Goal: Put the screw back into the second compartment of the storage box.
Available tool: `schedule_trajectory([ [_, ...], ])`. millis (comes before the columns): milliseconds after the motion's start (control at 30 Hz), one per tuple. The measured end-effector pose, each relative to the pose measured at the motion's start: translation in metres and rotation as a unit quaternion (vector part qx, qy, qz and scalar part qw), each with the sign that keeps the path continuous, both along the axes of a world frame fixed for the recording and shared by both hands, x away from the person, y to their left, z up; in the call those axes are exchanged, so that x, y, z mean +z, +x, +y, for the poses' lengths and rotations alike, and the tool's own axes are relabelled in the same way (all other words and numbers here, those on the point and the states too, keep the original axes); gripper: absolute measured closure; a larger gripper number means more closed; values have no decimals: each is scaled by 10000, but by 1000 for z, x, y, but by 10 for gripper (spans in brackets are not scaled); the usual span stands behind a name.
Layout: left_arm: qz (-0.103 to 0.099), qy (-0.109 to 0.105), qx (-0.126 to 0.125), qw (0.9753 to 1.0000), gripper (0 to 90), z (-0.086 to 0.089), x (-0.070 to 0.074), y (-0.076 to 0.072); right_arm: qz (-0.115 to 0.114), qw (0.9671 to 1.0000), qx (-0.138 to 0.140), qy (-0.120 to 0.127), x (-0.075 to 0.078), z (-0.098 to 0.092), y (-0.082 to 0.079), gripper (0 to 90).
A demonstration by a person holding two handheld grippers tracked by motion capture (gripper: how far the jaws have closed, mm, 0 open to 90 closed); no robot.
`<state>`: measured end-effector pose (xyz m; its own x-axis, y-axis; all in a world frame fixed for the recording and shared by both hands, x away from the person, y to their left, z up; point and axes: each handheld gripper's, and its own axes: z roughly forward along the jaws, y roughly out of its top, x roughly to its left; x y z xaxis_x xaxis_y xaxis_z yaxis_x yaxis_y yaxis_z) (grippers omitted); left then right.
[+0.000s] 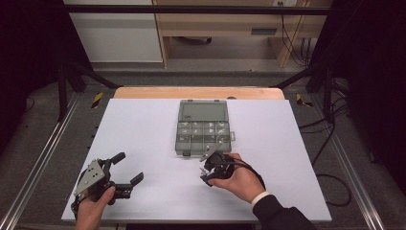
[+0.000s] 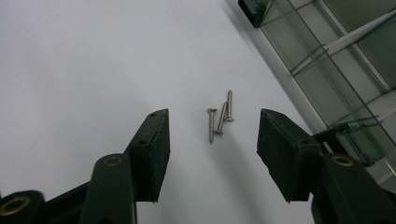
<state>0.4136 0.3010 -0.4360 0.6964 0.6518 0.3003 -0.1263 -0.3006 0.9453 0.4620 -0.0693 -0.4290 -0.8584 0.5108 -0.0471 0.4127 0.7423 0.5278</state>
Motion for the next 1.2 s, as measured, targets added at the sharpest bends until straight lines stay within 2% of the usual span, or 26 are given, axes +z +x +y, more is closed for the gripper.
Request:
schedule_trajectory([
  [100, 14, 31, 11, 10000, 14, 0, 0, 0, 27, 10000, -63, -48, -5, 4, 6, 478],
  [133, 14, 31, 2, 10000, 13, 0, 0, 1, 50, 9999, -137, -84, -8, 6, 10, 524],
  [200, 12, -7, -4, 10000, 13, 0, -1, 1, 51, 9998, -175, -92, -10, 7, 12, 545],
  [233, 16, 18, 3, 10000, 13, 1, -1, 2, 88, 9997, -222, -92, -12, 7, 17, 596],
  [267, 20, 10, 2, 10000, 13, 1, -1, 2, 88, 9997, -222, -92, -12, 7, 17, 596],
  [367, 28, -1, -12, 10000, 13, 0, -1, 2, 133, 9994, -330, -35, -17, 8, 24, 691],
  [533, 38, 49, -39, 10000, 14, -1, -2, 1, 190, 9992, -338, -44, -20, 10, 28, 745],
  [933, 71, 50, -29, 10000, 14, -2, -3, 2, 321, 9984, -459, -47, -24, 13, 34, 816],
  [1200, 67, 58, -34, 10000, 14, -2, -3, 2, 333, 9984, -464, 57, -22, 16, 33, 794],
])
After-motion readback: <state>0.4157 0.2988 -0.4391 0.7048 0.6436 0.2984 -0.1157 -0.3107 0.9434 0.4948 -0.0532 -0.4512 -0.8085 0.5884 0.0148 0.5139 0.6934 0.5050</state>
